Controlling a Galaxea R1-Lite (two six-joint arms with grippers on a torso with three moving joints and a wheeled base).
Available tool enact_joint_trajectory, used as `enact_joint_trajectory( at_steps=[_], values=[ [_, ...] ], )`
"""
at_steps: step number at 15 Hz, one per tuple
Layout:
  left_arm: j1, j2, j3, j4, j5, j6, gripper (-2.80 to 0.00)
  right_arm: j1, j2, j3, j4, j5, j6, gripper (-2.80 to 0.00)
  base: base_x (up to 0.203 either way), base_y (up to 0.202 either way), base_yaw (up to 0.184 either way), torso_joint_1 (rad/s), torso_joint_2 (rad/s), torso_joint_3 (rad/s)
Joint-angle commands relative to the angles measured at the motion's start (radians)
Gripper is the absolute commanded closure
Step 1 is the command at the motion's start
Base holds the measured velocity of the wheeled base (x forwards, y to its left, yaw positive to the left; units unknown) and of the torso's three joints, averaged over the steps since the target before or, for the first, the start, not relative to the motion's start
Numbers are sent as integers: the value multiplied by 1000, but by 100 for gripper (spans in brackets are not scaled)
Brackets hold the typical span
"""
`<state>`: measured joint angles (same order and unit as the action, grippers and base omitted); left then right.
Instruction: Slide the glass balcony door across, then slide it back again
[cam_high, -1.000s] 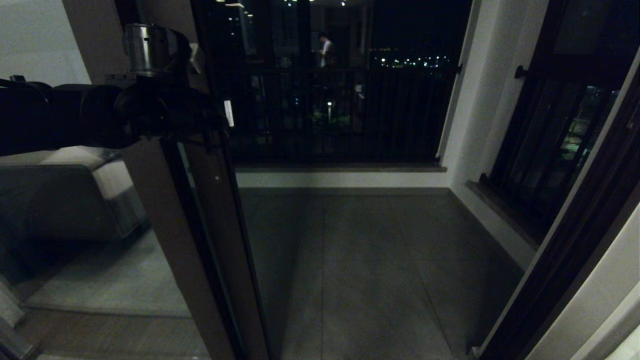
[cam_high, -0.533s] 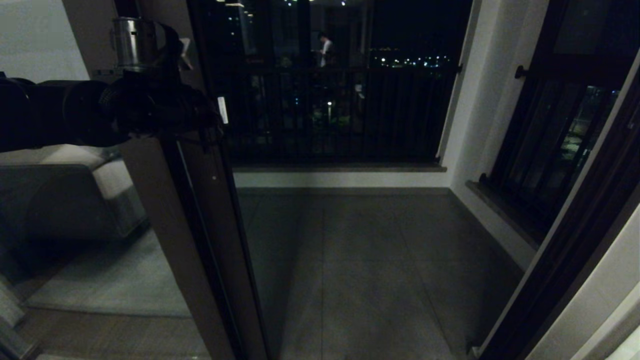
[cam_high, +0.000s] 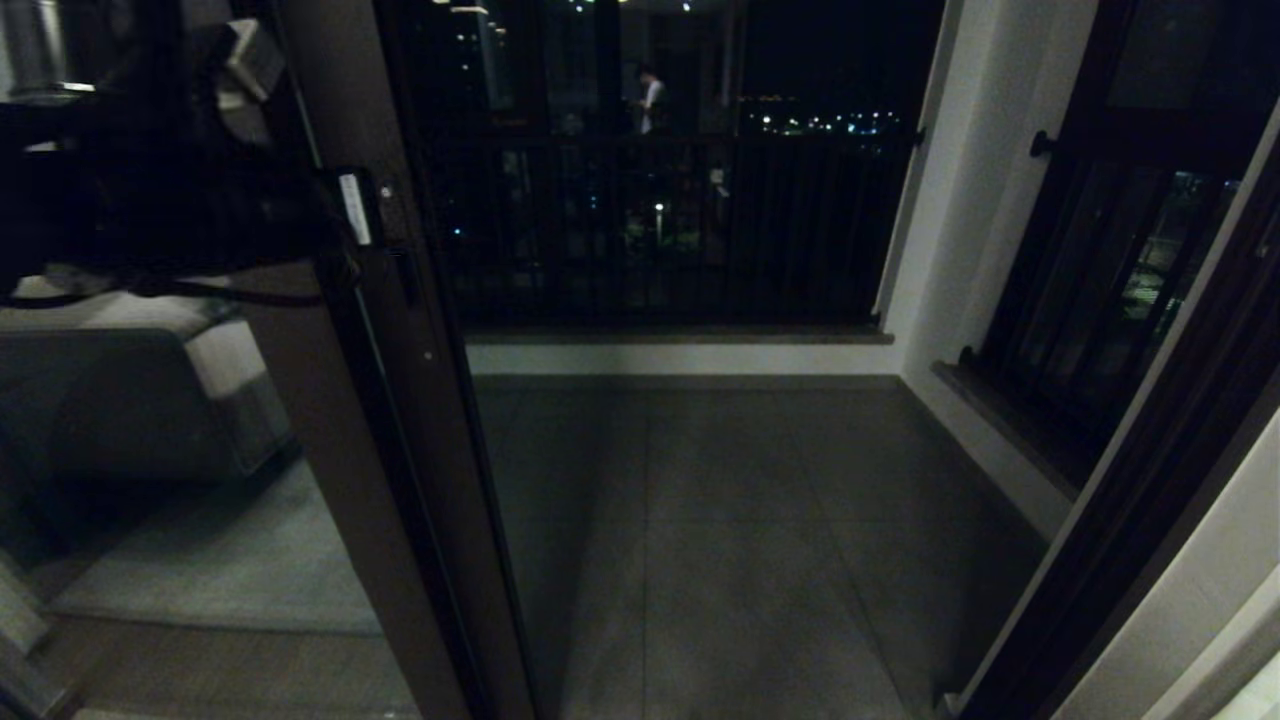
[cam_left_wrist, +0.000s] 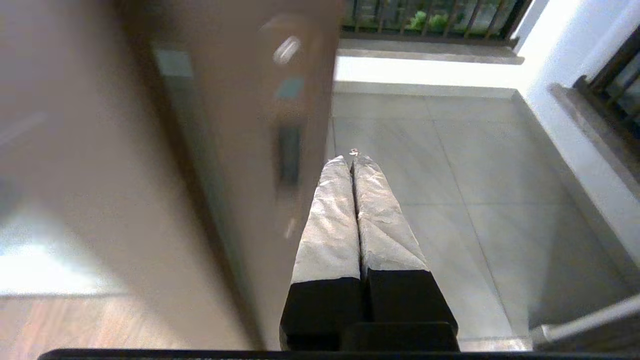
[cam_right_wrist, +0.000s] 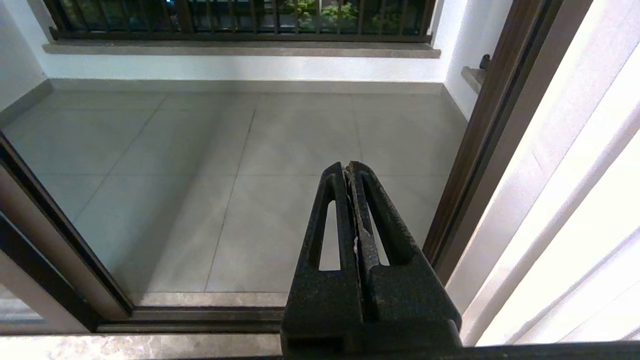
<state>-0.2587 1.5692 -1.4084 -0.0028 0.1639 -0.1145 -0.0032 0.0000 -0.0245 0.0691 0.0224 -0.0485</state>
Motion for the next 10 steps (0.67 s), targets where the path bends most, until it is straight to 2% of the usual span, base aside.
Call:
enact_joint_trajectory(
  at_steps=[1, 5, 7, 10],
  values=[
    [4, -292, 177, 5, 6, 0, 0, 0, 2, 0, 1, 1, -1, 0, 0, 0, 0, 0, 0, 0],
    [43, -643, 381, 108, 99, 33, 0, 0, 2, 0, 0, 1, -1, 0, 0, 0, 0, 0, 0, 0],
    [60, -857, 471, 162, 132, 72, 0, 0, 2, 0, 0, 1, -1, 0, 0, 0, 0, 0, 0, 0],
    [136, -1138, 573, 245, 170, 136, 0, 0, 2, 0, 0, 1, -1, 0, 0, 0, 0, 0, 0, 0]
  ],
)
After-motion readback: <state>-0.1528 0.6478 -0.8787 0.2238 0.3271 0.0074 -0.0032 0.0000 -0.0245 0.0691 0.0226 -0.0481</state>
